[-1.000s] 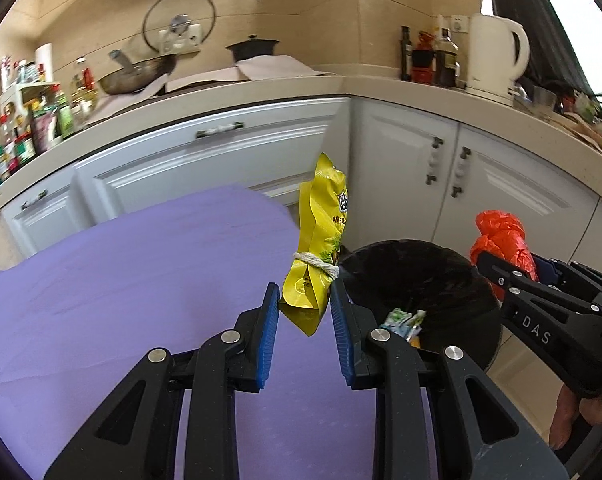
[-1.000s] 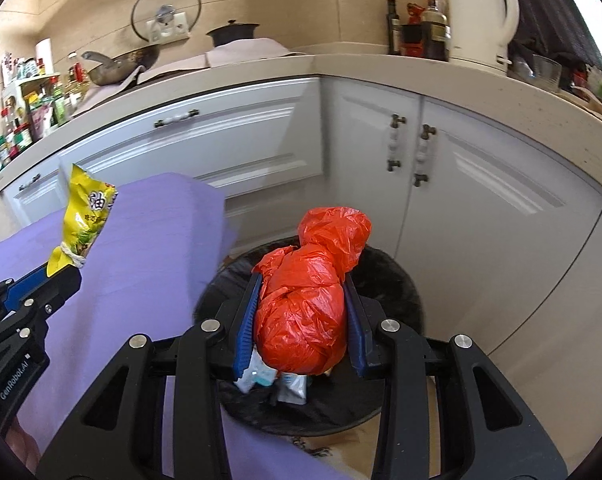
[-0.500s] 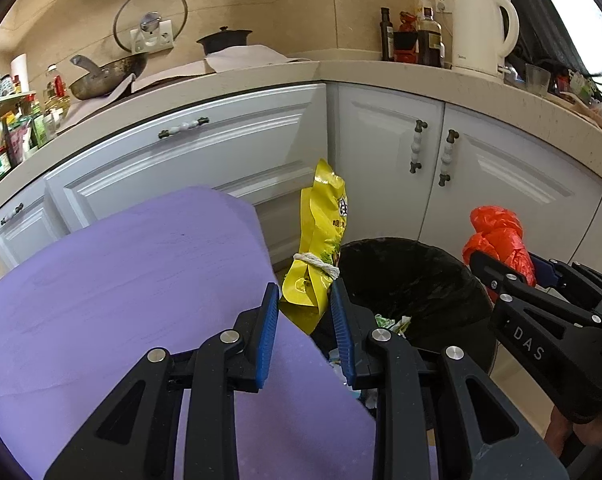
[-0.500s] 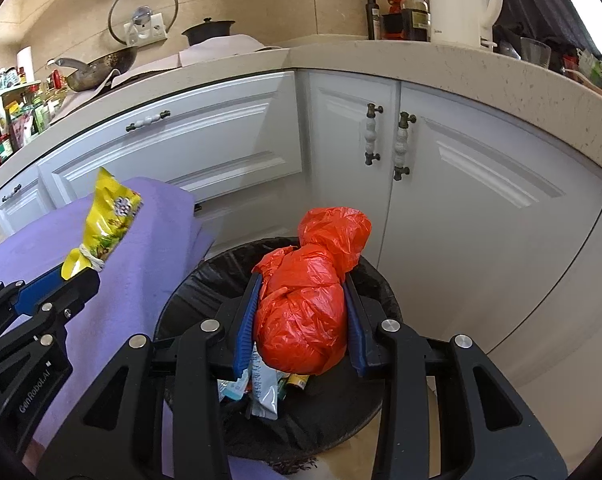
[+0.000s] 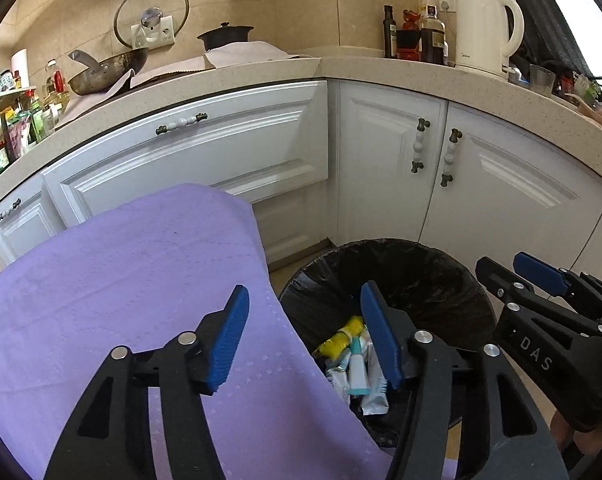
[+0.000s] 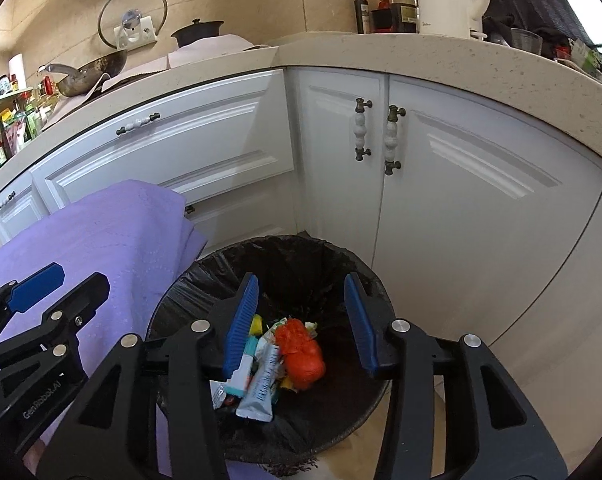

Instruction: Collect trash

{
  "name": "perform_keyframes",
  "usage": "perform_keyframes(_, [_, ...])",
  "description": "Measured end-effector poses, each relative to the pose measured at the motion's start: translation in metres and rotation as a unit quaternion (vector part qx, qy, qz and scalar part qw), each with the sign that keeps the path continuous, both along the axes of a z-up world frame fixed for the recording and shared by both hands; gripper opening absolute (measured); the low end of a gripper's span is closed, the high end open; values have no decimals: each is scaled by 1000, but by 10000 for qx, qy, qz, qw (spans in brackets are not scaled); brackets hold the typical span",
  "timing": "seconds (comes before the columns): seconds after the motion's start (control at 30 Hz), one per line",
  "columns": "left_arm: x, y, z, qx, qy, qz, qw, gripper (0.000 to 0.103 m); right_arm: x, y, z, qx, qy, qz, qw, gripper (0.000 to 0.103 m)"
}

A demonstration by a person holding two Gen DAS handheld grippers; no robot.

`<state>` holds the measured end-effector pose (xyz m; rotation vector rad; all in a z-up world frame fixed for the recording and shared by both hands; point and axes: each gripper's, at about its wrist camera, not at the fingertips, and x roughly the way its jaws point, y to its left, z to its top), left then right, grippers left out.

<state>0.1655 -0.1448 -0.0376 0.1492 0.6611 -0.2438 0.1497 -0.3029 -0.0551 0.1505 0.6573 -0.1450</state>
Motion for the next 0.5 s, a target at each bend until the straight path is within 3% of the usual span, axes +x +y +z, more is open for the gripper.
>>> perform_keyframes(0.4, [-22, 11, 16, -60, -132, -5, 9999, 73, -34, 6, 20, -2, -135, -59, 9999, 46])
perform_keyframes(0.5, [-30, 15, 20, -72, -177, -2, 9998, 76, -45, 9, 27, -34, -191, -95, 9998, 56])
